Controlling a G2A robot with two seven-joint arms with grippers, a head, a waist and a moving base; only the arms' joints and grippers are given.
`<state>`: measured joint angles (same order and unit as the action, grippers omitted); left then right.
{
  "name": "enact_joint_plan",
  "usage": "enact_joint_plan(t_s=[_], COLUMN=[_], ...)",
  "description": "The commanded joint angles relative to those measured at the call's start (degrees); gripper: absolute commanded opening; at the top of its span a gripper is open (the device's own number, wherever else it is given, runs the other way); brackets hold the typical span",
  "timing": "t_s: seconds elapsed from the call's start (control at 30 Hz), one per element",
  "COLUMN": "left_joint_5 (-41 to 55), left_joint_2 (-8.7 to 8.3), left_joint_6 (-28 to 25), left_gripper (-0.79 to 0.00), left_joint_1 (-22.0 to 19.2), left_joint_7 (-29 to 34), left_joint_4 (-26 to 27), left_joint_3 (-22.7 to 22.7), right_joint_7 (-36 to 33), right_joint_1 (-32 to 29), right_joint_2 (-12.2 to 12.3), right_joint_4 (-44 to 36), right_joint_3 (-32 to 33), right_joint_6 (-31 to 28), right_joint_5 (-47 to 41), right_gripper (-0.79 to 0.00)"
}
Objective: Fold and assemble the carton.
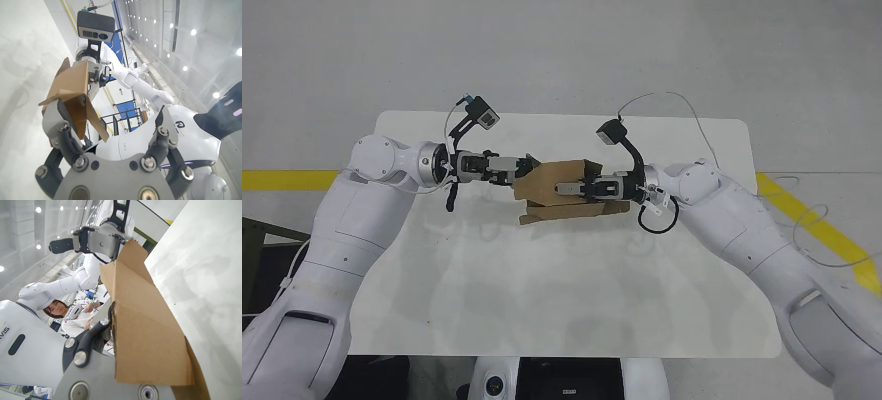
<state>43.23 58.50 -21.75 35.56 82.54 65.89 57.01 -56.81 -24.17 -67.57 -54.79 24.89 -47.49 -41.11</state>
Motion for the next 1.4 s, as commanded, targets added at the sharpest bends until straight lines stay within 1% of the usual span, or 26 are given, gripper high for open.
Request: enact_joint_plan(t_s=[0.0, 0.47, 0.73, 1.03, 1.37], left_joint_5=[-0.1, -0.8, -1.2, -1.8, -2.2], left_joint_2=[0.03, 0.24, 0.49, 0.79, 1.15], left_joint_6=[0.2, 1.0, 1.3, 1.6, 1.7], left_gripper=[0.0, 0.0, 0.0, 0.0, 0.0], left_joint_1=[0.2, 1.5, 2.2, 2.7, 2.6], left_joint_7=[0.2, 0.9, 1.3, 1.6, 1.7], left_joint_4=[0.4, 2.3, 3.4, 4.1, 3.8], left_joint_3=[0.1, 0.6, 0.3, 0.0, -0.1], right_joint_7=[0.5, 4.4, 6.3, 8.9, 9.2], right_joint_1=[0.0, 1.0, 1.3, 1.4, 0.5], right_joint_2=[-0.1, -2.2, -3.5, -4.8, -5.9], right_joint_4=[0.5, 6.3, 8.3, 9.0, 7.3], right_joint_3=[0.3, 2.3, 4.1, 5.9, 7.4], right_joint_6=[-0.5, -4.3, -5.9, -6.2, -5.9], right_joint_5=[0.1, 2.1, 3.9, 6.9, 8.9], right_gripper=[-0.785, -0.785, -0.785, -0.785, -0.785])
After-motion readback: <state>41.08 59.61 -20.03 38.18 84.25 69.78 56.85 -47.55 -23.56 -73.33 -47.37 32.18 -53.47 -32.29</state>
